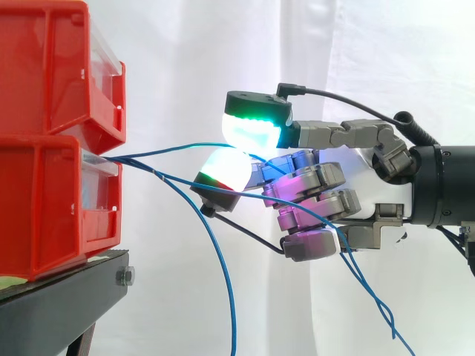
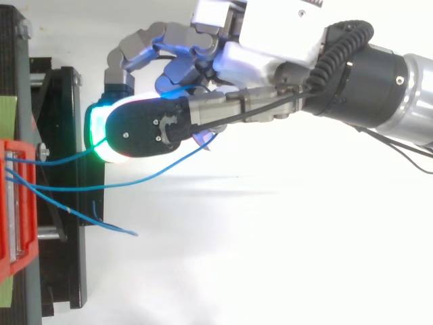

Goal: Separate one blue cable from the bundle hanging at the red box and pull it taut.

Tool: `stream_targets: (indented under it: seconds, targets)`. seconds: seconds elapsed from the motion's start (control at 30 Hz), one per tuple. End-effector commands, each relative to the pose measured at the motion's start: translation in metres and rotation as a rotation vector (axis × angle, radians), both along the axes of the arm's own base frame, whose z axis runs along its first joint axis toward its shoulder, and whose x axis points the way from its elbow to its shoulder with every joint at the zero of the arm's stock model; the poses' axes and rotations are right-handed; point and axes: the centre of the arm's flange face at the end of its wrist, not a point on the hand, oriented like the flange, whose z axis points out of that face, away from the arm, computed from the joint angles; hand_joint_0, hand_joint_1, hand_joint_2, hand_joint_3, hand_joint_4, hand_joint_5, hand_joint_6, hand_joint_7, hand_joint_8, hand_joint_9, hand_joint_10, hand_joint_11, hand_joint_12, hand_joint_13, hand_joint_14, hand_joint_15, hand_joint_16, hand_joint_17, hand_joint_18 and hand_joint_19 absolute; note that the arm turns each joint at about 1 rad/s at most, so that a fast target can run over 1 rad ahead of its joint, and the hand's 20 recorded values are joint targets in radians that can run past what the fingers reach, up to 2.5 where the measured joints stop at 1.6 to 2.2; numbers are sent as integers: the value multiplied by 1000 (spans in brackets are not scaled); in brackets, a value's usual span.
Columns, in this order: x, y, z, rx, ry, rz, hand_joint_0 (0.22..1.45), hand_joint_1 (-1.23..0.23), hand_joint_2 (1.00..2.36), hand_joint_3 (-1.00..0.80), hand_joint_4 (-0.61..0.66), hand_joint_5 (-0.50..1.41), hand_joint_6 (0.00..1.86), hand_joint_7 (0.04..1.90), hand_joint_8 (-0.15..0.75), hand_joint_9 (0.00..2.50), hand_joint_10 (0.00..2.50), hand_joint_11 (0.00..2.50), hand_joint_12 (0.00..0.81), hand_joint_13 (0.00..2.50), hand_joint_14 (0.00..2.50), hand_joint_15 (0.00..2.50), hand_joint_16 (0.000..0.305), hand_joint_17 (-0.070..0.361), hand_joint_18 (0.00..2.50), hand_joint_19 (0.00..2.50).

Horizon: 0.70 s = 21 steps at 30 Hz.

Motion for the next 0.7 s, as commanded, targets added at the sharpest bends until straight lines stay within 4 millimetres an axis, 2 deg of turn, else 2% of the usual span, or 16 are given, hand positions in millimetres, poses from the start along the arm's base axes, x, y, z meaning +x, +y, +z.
stream_targets:
  seconds: [0.0,0.37,0.67]
  targets:
    - [0,2,0,0,0,2,649,-701,1016,28,180,-188,878,1033,353,982,1719,1351,388,1242,1915,1353,53,119,1388,1051]
    - [0,3,-1,2,6,13,662,-737,1015,114,60,-179,895,1050,359,980,1745,1353,389,1245,1906,1347,53,119,1397,1055]
    - [-1,5,-2,9,10,17,671,-744,1011,135,16,-171,894,1084,356,980,1758,1321,393,1246,1907,1366,53,119,1389,1061]
